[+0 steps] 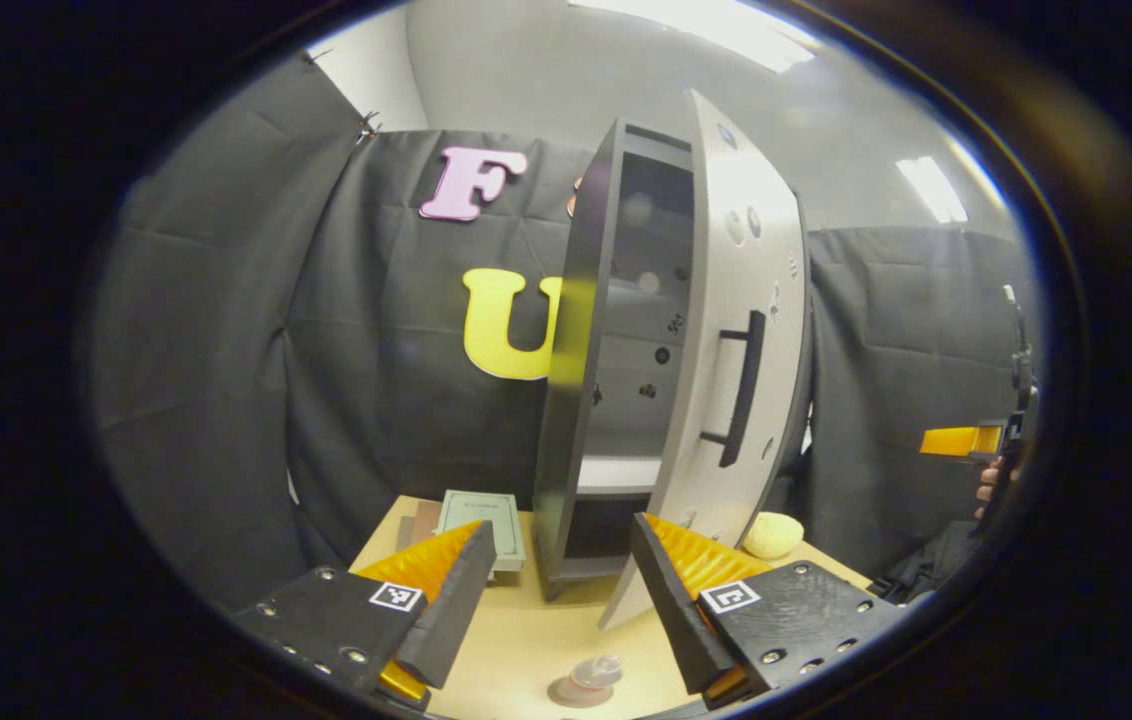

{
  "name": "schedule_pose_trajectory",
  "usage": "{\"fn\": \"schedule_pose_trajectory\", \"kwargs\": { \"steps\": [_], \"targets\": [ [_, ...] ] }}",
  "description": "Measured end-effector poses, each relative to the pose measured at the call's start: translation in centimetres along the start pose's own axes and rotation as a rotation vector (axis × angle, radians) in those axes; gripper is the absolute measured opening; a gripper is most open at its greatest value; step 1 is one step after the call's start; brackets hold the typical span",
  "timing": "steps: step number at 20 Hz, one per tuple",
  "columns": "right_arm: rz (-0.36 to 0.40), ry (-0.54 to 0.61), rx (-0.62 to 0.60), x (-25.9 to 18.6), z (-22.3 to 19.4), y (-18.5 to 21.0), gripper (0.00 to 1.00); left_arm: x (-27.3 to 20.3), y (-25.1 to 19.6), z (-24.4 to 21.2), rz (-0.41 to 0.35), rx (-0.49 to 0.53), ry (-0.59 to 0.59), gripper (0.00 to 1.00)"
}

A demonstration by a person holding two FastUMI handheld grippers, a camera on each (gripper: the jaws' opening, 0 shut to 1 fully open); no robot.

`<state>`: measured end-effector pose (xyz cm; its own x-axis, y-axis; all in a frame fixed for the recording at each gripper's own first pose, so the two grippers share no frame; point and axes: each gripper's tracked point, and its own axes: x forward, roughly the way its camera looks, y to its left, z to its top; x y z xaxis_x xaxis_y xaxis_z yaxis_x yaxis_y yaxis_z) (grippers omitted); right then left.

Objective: Open the cabinet door with the right hand, grasp the bottle in the cabinet with the left hand and place it on the coaster, then close the cabinet door with the right hand.

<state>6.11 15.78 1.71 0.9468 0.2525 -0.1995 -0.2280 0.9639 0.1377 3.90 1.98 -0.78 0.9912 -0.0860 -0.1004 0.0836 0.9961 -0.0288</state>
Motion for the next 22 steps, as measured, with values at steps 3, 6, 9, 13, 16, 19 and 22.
{"fn": "schedule_pose_trajectory", "kwargs": {
  "steps": [3,6,9,13,16,19,22],
  "targets": [
    [0.028,-0.001,-0.022,-0.2,0.8,-3.1,0.77,-1.4,-2.0,-0.9,0.075,-0.031,0.008,0.85],
    [0.074,-0.011,-0.010,-0.2,2.0,-5.1,0.78,-2.3,-4.3,-0.7,0.116,-0.063,0.010,0.82],
    [0.114,-0.025,-0.050,0.0,2.9,-7.0,0.77,-4.1,-5.4,0.6,0.180,-0.024,-0.025,0.82],
    [0.166,-0.034,-0.104,-0.2,3.2,-8.5,0.77,-6.2,-8.4,0.9,0.222,-0.064,-0.071,0.82],
    [0.193,-0.034,-0.120,-0.7,2.7,-8.8,0.77,-7.2,-10.8,0.6,0.229,-0.093,-0.085,0.84],
    [0.223,-0.035,-0.101,-1.3,2.6,-8.6,0.77,-7.6,-12.3,2.3,0.237,-0.053,-0.103,0.82],
    [0.225,-0.058,-0.084,-1.7,2.9,-8.2,0.70,-8.4,-12.6,4.3,0.236,-0.004,-0.125,0.85]
  ]
}}
